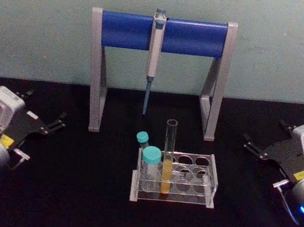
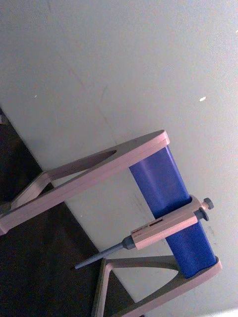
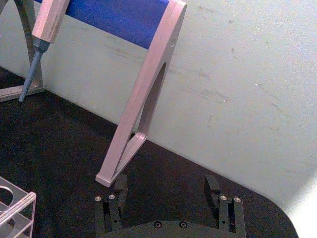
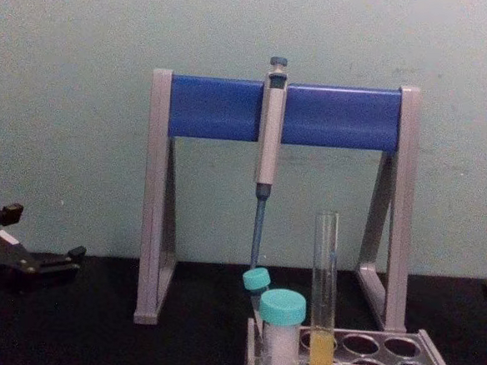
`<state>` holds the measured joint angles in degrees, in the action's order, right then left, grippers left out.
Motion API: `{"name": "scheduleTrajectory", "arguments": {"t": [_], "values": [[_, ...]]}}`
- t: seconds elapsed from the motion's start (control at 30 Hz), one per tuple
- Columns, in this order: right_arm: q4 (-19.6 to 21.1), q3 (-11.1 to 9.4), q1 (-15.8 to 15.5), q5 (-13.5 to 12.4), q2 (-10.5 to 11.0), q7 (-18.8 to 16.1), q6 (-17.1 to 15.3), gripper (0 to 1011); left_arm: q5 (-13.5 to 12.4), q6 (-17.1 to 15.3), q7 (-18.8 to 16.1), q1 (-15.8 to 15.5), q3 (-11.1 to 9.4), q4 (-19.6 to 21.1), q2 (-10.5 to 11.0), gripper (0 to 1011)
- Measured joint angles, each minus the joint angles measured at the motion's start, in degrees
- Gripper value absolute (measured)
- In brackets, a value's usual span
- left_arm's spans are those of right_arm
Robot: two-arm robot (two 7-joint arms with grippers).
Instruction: Pick up the test tube from the test tube rack, shake it, then place it back into the test tube rack.
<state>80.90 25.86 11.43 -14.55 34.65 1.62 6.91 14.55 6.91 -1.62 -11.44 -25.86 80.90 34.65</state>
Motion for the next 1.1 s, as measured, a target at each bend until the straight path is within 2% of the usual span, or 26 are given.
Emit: {"name": "scheduleTrajectory", "arguments": {"t": [1.1], "values": [[0.00, 0.00, 0.00, 0.00, 0.00, 0.00, 0.00, 1000, 0.00, 0.00, 0.00, 0.00, 0.00, 0.00, 0.00, 1001]]}}
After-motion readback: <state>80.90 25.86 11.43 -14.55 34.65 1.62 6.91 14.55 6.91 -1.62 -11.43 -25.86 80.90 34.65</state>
